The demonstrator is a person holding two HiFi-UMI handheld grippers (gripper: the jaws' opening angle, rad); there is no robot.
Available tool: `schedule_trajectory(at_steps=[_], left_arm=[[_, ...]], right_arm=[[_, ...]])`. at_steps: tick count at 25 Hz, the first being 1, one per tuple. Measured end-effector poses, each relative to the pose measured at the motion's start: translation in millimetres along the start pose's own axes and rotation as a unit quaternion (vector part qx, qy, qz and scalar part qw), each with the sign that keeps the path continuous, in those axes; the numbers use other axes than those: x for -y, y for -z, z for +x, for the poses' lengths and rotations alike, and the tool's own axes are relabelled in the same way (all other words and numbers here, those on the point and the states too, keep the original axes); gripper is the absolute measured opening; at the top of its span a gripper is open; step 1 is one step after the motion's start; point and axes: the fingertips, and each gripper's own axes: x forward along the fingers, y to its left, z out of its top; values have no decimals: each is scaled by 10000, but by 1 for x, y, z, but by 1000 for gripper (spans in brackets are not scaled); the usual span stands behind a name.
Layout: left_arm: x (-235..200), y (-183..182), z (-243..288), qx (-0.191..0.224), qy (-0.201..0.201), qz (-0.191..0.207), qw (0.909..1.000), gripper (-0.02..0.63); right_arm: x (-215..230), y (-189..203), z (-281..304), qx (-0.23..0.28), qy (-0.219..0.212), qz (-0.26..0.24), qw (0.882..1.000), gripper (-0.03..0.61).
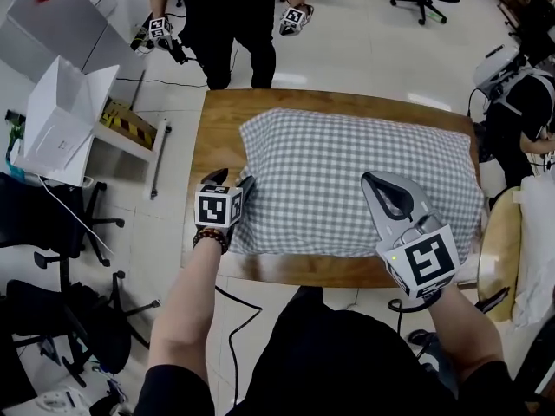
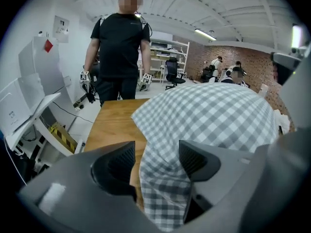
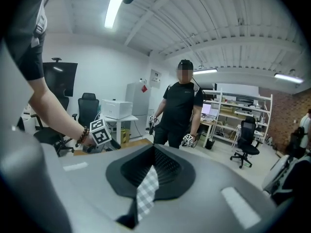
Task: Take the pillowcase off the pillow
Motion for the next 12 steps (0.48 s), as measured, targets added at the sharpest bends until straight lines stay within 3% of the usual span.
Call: schedule_trajectory(at_steps=[2,12], left_arm=[[-15,7,17,-262,85,-100,9996,295],[-35,22,67,-923,304,124,9952,308]], right_arm=[[3,2,13,-370,69,212,9991,0],[28,-11,53,35,216,-77,9997,0]])
